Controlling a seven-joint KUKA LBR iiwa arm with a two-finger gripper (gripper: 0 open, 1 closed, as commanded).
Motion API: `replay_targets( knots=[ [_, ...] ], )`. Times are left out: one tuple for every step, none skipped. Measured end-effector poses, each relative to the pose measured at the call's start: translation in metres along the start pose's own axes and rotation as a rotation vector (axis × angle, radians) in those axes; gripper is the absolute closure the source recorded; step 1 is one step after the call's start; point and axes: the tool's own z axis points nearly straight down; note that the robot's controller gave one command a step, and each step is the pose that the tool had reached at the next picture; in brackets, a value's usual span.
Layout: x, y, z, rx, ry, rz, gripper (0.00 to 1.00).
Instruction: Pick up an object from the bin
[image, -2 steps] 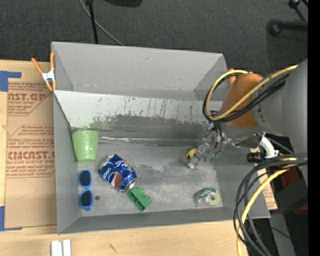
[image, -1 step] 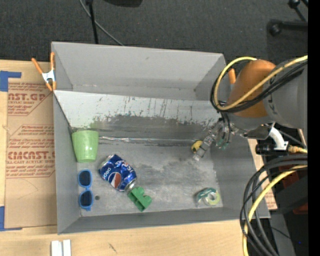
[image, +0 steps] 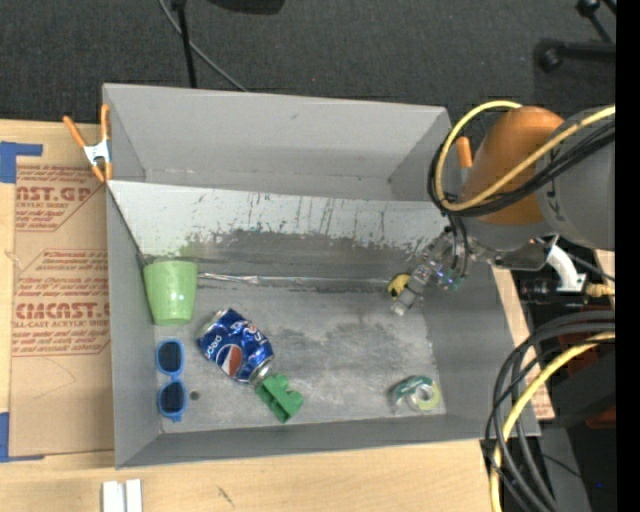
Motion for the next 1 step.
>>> replay_targets(
  knots=[
    [-0.0014, 0.0013, -0.0580, -0.002, -0.004, -0.002, 1.00]
  ],
)
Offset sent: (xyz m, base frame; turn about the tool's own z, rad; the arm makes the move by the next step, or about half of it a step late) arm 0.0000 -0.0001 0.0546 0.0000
